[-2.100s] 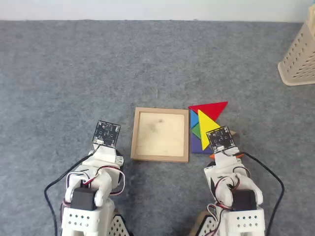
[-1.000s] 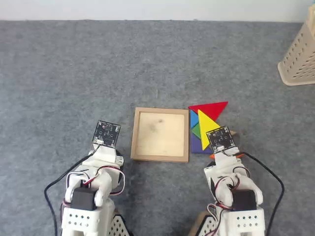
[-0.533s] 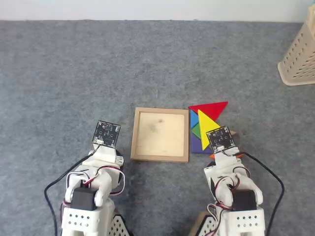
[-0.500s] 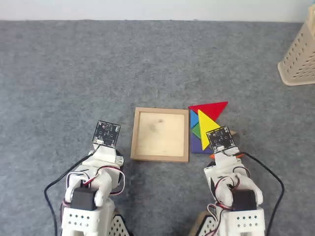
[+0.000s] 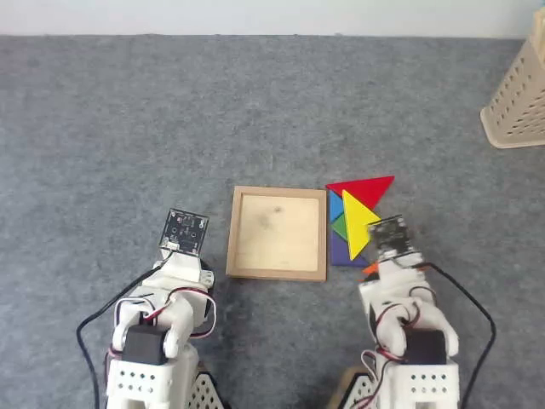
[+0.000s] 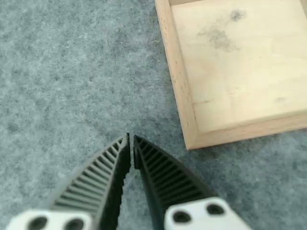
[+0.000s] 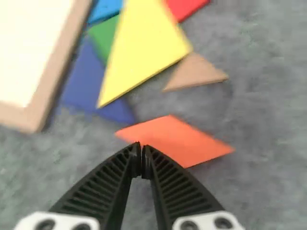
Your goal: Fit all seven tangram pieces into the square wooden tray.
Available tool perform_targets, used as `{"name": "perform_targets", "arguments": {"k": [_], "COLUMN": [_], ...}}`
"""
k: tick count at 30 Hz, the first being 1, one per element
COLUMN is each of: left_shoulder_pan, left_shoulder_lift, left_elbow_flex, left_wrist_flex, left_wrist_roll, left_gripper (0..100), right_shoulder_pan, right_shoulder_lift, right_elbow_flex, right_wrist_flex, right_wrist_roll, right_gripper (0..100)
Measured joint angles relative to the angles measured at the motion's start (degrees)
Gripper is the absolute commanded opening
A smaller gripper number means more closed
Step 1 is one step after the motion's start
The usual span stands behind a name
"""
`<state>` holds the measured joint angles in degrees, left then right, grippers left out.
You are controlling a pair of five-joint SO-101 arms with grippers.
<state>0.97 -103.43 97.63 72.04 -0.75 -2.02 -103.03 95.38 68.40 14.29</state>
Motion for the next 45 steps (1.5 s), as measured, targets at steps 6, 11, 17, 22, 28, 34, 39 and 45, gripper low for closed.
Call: {"name": "perform_targets", "arguments": {"k": [6,11,17,22,28,34,39,45], "left_shoulder_pan": [0.0,0.0,0.1,0.1,0.0,0.0,0.0,0.0], "left_shoulder_lift": [0.0,0.0,0.0,0.0,0.0,0.0,0.0,0.0], "left_elbow_flex": [0.0,0.0,0.0,0.0,0.0,0.0,0.0,0.0], "left_wrist_flex": [0.0,0.0,0.0,0.0,0.0,0.0,0.0,0.0], "left_wrist_roll": [0.0,0.0,0.0,0.0,0.0,0.0,0.0,0.0], "left_gripper": [1,1,1,1,1,1,1,1], "right_shoulder_pan": [13.3,17.7,14.0,8.4,-2.8,-14.8,-17.8,-17.7], "right_shoulder_lift": [0.0,0.0,1.2,16.9,45.5,74.6,93.7,98.4], "right_elbow_flex": [0.0,-5.6,-16.0,-25.1,-40.0,-58.7,-67.5,-68.1], "right_wrist_flex": [-9.8,-9.7,-4.7,-4.2,-3.9,-2.0,-2.2,-3.6], "right_wrist_roll": [7.6,10.0,10.1,8.0,3.3,-2.3,-4.7,-9.2], "right_gripper": [1.1,0.9,1.2,1.3,2.3,15.4,25.8,33.6]}}
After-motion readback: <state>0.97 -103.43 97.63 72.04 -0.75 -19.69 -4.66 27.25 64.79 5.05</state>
